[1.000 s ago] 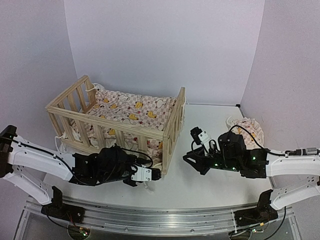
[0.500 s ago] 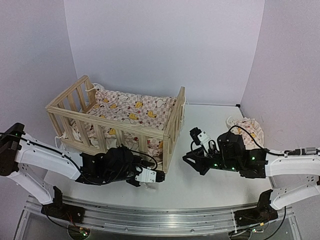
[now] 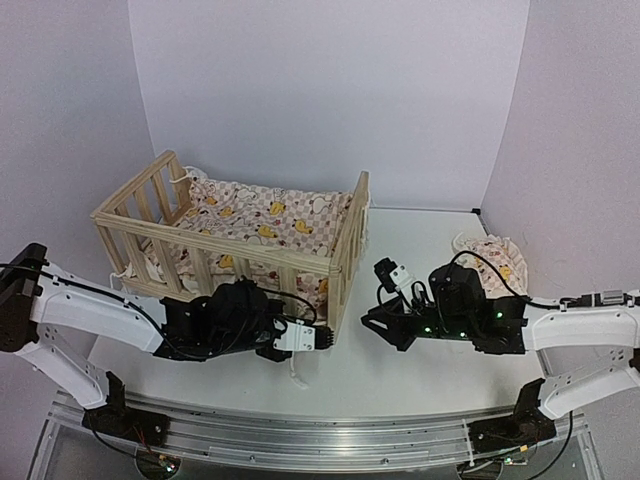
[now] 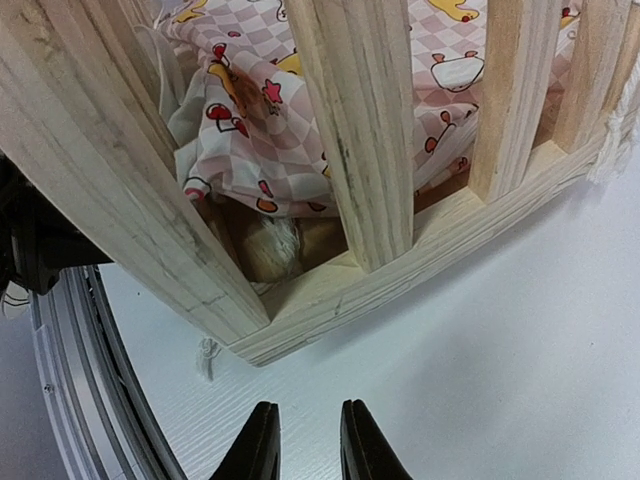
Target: Set up the pet bed
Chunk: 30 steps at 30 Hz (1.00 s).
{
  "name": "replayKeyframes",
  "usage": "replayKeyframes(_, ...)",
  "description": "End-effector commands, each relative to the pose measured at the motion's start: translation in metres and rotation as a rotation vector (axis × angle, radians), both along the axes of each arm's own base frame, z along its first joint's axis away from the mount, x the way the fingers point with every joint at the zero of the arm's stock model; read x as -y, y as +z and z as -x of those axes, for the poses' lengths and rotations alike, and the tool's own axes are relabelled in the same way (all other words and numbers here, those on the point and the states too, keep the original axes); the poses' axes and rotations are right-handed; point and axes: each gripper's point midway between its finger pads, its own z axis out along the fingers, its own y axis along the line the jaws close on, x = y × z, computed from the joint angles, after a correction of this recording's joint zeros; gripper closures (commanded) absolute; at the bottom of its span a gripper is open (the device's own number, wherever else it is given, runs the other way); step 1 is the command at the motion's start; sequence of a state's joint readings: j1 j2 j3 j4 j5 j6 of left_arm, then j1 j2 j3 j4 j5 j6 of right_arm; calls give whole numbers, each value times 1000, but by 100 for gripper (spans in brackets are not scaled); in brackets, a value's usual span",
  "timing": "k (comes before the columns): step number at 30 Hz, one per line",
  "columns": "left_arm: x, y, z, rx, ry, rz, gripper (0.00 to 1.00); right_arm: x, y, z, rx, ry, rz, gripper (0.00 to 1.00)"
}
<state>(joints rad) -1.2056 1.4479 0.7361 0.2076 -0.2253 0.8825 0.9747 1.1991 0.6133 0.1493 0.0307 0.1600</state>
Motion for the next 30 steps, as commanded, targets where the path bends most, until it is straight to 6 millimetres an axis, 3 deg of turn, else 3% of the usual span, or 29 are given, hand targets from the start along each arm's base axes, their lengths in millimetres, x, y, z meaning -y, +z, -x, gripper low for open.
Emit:
replayKeyframes(1, 12, 67, -30, 55, 102, 177, 100, -22, 35, -7, 44, 75, -114, 79)
replayKeyframes(4, 17, 82, -37, 60, 130, 219, 100, -25, 43, -15, 91, 77, -139, 81)
replayKeyframes(12, 16, 87, -57, 47, 218, 264, 100, -38, 50, -34, 152, 95, -166, 83)
replayKeyframes(19, 15, 77, -76, 28, 339, 272, 100, -49, 51, -56, 165, 82, -170, 83)
replayKeyframes(25, -6, 93, -101, -40, 649, 441, 100, -63, 48, -57, 137, 134, -209, 83)
replayKeyframes(30, -7, 109, -100, -94, 735, 619, 100, -73, 47, -59, 135, 160, -243, 83)
